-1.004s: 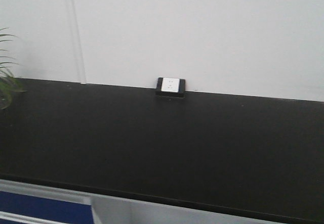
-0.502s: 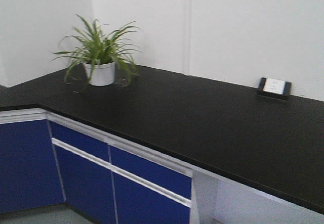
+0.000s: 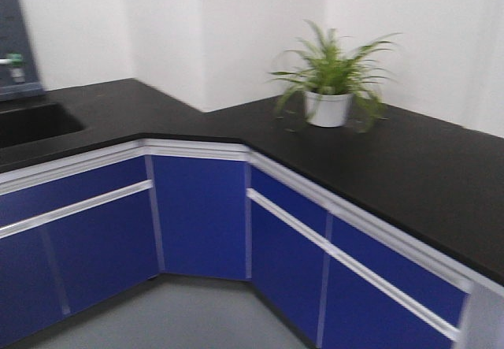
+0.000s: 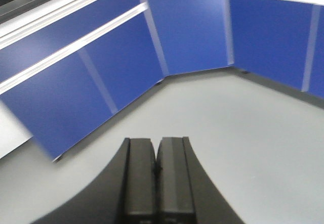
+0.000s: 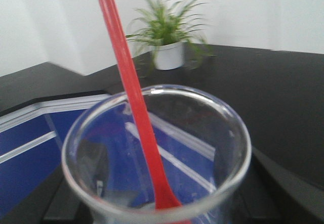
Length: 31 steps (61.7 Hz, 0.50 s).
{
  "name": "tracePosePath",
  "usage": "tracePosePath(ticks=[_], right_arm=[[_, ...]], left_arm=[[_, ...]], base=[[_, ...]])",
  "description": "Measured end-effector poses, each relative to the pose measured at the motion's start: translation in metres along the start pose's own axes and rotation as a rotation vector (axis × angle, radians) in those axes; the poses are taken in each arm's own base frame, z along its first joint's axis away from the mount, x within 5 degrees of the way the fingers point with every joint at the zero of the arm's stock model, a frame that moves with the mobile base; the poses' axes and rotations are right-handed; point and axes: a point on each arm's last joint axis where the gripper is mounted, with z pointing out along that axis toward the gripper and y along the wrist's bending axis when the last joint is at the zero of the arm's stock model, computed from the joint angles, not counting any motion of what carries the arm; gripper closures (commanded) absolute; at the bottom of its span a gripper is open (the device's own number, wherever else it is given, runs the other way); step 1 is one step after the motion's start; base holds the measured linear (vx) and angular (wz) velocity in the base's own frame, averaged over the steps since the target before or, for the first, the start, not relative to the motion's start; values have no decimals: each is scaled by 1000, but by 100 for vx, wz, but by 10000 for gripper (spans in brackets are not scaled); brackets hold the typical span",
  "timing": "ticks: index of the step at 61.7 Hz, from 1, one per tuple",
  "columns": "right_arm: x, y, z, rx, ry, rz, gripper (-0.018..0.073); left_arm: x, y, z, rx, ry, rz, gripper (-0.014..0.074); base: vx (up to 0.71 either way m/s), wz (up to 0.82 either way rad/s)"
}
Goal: Grab beaker from right and move to left
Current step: 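Hold the beaker in the right gripper while the base turns away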
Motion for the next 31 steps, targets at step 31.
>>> tracePosePath(ticks=[31], right_arm=[[0,0,0,0,0,0,563]], left_arm=[[0,0,0,0,0,0,603]], base=[[-5,81]])
